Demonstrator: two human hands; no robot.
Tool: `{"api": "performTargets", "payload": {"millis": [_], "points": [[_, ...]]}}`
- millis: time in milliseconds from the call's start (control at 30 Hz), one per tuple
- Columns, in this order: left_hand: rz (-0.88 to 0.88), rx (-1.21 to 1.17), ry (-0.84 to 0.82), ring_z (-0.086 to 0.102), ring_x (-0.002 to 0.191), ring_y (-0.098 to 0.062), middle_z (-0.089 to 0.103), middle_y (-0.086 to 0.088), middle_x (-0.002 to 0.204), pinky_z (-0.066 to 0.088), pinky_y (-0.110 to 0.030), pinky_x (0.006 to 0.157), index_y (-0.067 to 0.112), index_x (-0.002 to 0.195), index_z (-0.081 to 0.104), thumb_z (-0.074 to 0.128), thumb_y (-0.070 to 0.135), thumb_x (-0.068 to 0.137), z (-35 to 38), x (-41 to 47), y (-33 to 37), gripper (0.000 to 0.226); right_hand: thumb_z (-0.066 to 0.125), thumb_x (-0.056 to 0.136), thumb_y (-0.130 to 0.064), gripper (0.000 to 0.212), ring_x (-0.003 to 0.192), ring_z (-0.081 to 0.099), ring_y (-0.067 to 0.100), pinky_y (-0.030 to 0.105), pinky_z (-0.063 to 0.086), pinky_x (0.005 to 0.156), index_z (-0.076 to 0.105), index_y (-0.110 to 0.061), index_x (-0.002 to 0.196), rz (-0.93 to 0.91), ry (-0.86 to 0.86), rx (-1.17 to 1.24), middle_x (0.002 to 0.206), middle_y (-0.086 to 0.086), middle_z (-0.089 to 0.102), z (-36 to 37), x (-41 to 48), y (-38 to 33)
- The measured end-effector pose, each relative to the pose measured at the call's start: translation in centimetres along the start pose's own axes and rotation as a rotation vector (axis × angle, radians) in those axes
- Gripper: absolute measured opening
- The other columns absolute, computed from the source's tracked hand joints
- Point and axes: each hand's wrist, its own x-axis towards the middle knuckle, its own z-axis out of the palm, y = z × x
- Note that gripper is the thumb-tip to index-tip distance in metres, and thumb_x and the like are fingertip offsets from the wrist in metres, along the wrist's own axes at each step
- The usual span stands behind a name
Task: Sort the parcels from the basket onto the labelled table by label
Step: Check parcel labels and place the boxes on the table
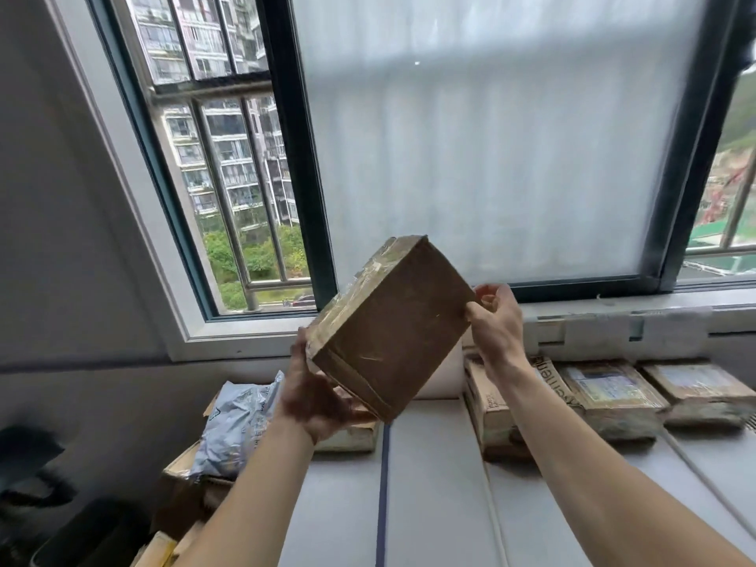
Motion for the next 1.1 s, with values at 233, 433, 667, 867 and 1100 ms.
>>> {"api": "performTargets", "payload": {"millis": [233, 433, 667, 867, 1100], "points": [[0.105, -0.091, -0.040, 0.053, 0.133, -0.051, 0.056, -0.021, 0.148, 0.031, -0.084, 0.103, 0.025, 0.148, 0.053, 0.076, 0.074, 0.066, 1.6, 1.6, -1.3, 0.099, 0.059, 0.094, -0.003, 0.039, 0.101, 0.061, 0.015, 0.017, 0.051, 0.082, 0.050, -0.020, 0.127, -0.071, -0.070, -0.045, 0.114, 0.005, 0.061, 0.4, 1.6, -0.3], [0.516, 0.203, 0.197, 0.067, 0.109, -0.029, 0.074, -0.007, 0.118, 0.047, -0.072, 0.097, 0.028, 0.121, 0.064, 0.064, 0.073, 0.077, 5.9, 2.1, -1.5, 0.063, 0.065, 0.099, -0.018, 0.068, 0.134, 0.049, 0.021, 0.039, 0.038, 0.118, 0.031, -0.020, 0.159, -0.001, -0.111, -0.141, 0.146, 0.005, 0.048, 1.1, 1.9, 0.7], [1.044, 0.845, 0.653, 0.043, 0.127, -0.021, 0.036, 0.001, 0.129, 0.041, -0.039, 0.111, 0.033, 0.108, 0.058, 0.073, 0.082, 0.045, 7.1, 3.9, -1.9, 0.081, 0.060, 0.093, -0.060, 0.072, 0.122, 0.059, 0.022, 0.047, 0.051, 0.101, 0.040, -0.026, 0.153, 0.345, -0.214, 0.017, 0.143, 0.004, 0.054, 1.3, 1.3, 1.3], [1.447, 1.370, 0.637, 0.032, 0.138, -0.042, 0.041, -0.020, 0.138, 0.033, -0.047, 0.114, 0.019, 0.116, 0.060, 0.079, 0.077, 0.056, 6.8, 4.7, -3.6, 0.086, 0.047, 0.092, -0.078, 0.055, 0.118, 0.063, 0.031, 0.058, 0.044, 0.108, 0.063, -0.030, 0.114, 0.606, -0.381, 0.306, 0.123, 0.016, 0.066, 1.0, -0.4, 1.8], [1.575, 1.542, 0.560, 0.021, 0.146, -0.047, 0.037, -0.020, 0.141, 0.030, -0.060, 0.118, 0.021, 0.122, 0.054, 0.075, 0.078, 0.065, 6.9, 4.6, -5.4, 0.084, 0.071, 0.072, -0.079, 0.076, 0.127, 0.061, 0.043, 0.071, 0.037, 0.110, 0.074, -0.023, 0.123, 0.700, -0.547, 0.613, 0.130, 0.020, 0.068, 0.4, -0.2, 3.4]]}}
